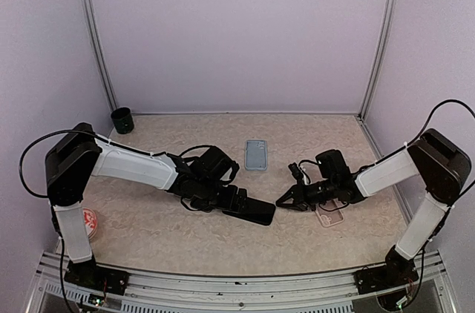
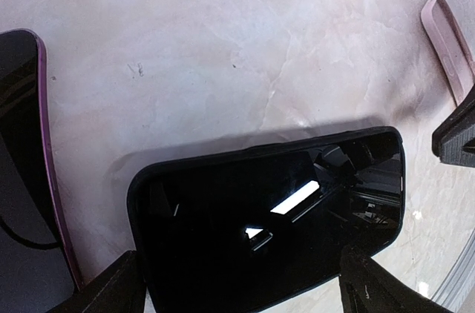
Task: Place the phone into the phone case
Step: Adjust the phone and the phone case.
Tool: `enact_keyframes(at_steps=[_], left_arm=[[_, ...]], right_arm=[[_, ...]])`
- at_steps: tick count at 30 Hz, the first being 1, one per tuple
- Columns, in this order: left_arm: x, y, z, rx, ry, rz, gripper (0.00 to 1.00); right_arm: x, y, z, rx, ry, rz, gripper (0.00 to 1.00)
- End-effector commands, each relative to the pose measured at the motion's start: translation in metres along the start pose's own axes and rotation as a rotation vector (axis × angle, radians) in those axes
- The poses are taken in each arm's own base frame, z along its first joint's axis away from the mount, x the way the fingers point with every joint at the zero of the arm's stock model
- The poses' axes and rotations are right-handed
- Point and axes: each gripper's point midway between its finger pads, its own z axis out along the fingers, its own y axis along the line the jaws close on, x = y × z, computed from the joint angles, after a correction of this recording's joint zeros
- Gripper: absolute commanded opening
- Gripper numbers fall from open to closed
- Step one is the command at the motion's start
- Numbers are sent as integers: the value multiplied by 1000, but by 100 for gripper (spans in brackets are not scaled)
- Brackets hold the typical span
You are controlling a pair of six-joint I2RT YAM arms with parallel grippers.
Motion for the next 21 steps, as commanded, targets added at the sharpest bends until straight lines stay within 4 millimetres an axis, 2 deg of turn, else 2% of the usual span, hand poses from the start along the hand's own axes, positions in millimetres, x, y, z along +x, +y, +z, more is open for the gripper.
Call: enact_keyframes(at_steps=[1, 4, 8, 14, 21], left_arm=[[11, 0, 3, 11, 44, -3, 88], [11, 0, 4, 13, 45, -3, 88], [12, 0, 6, 13, 48, -5, 88], [12, 0, 8, 15, 51, -8, 88], [13, 1, 8, 14, 53, -9, 88]], right_arm=[[-14, 10, -10, 12, -36, -38, 13], [-22, 2, -13, 103, -56, -53, 24], [-19, -3, -10, 151, -43, -57, 34], [-9, -16, 4, 198, -6, -44, 34], [0, -15, 25, 200, 39, -60, 32]])
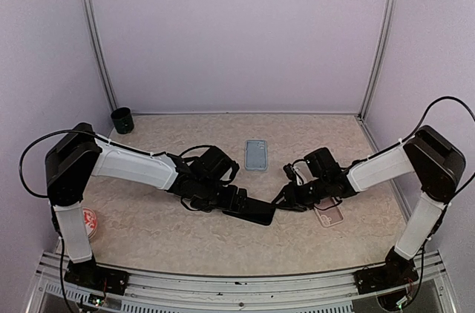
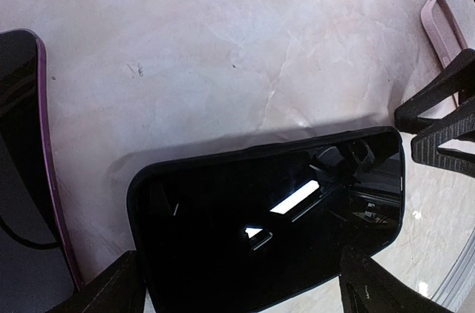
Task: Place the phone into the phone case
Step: Adjust the phone and the phone case.
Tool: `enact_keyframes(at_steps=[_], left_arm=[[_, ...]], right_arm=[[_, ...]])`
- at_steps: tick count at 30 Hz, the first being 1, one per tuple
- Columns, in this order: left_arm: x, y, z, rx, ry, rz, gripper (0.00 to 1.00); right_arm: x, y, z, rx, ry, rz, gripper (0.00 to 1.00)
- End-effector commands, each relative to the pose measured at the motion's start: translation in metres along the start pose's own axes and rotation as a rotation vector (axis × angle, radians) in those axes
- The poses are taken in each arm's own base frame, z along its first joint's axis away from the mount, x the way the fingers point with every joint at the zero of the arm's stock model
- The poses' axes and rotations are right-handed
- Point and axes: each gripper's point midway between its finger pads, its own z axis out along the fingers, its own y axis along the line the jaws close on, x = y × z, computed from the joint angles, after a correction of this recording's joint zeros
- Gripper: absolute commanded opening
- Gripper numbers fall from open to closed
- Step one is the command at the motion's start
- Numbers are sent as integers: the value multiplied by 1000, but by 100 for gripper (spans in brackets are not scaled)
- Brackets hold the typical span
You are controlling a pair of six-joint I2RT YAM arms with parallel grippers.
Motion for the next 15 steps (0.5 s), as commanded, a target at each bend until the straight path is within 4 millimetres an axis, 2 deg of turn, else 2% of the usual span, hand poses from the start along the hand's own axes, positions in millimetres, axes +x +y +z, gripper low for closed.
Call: enact_keyframes(at_steps=[1, 4, 9, 15], left_arm=[[13, 0, 8, 14, 52, -9, 88], [13, 1, 8, 11, 52, -10, 88], [13, 1, 7, 11, 49, -10, 88], [13, 1, 7, 13, 50, -12, 88]], right_arm=[[3, 3, 14, 20, 25, -27, 32], [4, 4, 18, 19, 35, -23, 24], [12, 6, 21, -16, 60, -1, 2], [15, 9, 23, -66, 53, 18, 0]])
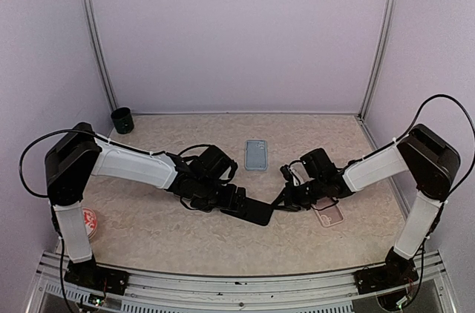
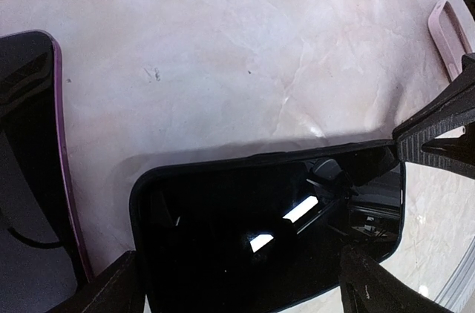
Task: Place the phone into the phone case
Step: Adjust the phone and the phone case.
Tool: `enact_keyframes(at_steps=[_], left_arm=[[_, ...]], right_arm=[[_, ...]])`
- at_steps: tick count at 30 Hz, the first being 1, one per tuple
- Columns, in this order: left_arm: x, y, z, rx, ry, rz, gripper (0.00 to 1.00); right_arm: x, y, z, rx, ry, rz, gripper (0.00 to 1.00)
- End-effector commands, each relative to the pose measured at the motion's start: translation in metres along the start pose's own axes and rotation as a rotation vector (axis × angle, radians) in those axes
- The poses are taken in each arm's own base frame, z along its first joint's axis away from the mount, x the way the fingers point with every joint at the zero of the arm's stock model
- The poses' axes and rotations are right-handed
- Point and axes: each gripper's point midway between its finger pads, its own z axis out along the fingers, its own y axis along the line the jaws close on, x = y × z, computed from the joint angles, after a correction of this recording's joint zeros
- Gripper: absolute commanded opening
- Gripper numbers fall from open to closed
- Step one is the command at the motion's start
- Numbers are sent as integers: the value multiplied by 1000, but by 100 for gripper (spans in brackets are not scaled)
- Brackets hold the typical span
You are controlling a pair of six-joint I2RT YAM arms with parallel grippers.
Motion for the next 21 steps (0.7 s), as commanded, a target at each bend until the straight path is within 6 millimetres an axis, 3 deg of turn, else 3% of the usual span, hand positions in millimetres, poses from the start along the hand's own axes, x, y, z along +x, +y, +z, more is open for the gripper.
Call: enact_keyframes(at_steps=[1, 13, 21], left_arm=[[17, -4, 7, 28, 56, -2, 88], [17, -4, 5, 24, 52, -2, 88], [19, -3, 5, 26, 53, -4, 88]], right_arm=[[14, 6, 11, -77, 32, 18, 0], [10, 54, -11, -440, -14, 44, 0], [1, 62, -31, -493, -51, 51, 0]])
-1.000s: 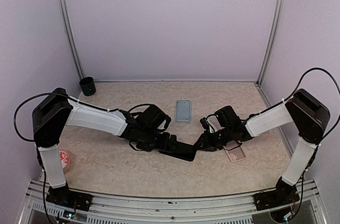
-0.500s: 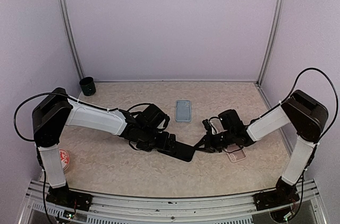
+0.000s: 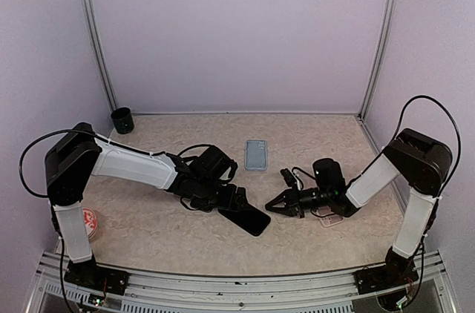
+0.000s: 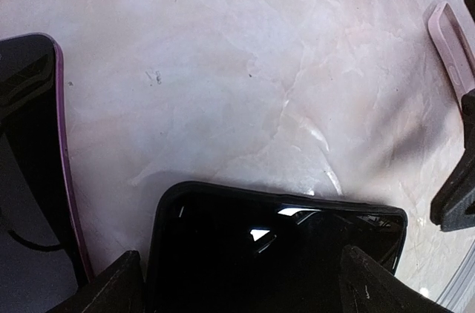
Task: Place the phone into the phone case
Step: Adjust the phone and the phone case.
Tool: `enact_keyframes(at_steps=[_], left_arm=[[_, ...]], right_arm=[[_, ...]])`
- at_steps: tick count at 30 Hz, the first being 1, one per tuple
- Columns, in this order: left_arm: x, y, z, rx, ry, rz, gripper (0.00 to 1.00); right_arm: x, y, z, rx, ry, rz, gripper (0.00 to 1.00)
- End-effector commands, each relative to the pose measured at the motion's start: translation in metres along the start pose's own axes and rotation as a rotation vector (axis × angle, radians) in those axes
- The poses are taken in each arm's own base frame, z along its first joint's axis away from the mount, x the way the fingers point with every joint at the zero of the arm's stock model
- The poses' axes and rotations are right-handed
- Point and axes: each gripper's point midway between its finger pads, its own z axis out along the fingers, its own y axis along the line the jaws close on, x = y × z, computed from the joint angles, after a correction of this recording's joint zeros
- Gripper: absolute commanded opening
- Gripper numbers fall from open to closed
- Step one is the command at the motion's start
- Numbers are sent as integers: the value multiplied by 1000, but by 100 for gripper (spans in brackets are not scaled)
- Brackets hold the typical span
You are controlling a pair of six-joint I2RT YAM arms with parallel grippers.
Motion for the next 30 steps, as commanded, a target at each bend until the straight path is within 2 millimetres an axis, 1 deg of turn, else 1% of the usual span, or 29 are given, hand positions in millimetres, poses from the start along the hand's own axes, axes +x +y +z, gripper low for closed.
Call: enact_keyframes(at_steps=[1, 4, 5, 8, 10, 12, 13, 14, 16, 19, 20, 23, 24, 27, 28, 29, 30], left_arm=[[20, -4, 5, 32, 61, -4, 88], [20, -3, 5, 32, 62, -3, 88], [19, -3, 5, 31, 61, -3, 88], [17, -1, 4, 28, 54, -10, 89], [12, 1, 0, 30, 35, -19, 90], [5, 4, -5, 35, 7, -32, 93], [3, 5, -8, 38, -5, -39, 94], [-4, 4, -15, 50, -31, -45, 95], [-15, 5, -24, 59, -65, -58, 97], [-30, 7, -42, 65, -124, -73, 98], [-34, 8, -46, 64, -140, -80, 99], [-47, 11, -65, 63, -194, -94, 99], [-51, 11, -73, 64, -211, -97, 99], [-57, 18, -84, 49, -236, -112, 99], [-59, 19, -89, 47, -248, -115, 99], [-60, 21, -93, 44, -256, -119, 99], [-61, 23, -96, 38, -261, -121, 99]], right_arm=[[-12, 33, -12, -105, -32, -63, 0], [-19, 31, -16, -41, -49, -89, 0], [-22, 29, -17, 5, -54, -108, 4], [-33, 22, -22, 181, -80, -199, 22], [-39, 17, -28, 295, -96, -250, 35], [-39, 15, -34, 371, -96, -298, 48], [-39, 14, -35, 400, -91, -320, 53], [-38, 13, -37, 427, -86, -341, 57], [-35, 11, -38, 481, -70, -380, 61], [-30, 8, -36, 559, -40, -445, 63], [-26, 8, -33, 581, -21, -464, 63], [-23, 12, -24, 632, 3, -532, 62], [-21, 14, -21, 648, 10, -554, 63], [-15, 20, -6, 674, 45, -616, 67], [-13, 21, -1, 684, 60, -638, 74], [-12, 22, 4, 696, 70, -659, 86], [-10, 21, 9, 715, 83, -678, 96]])
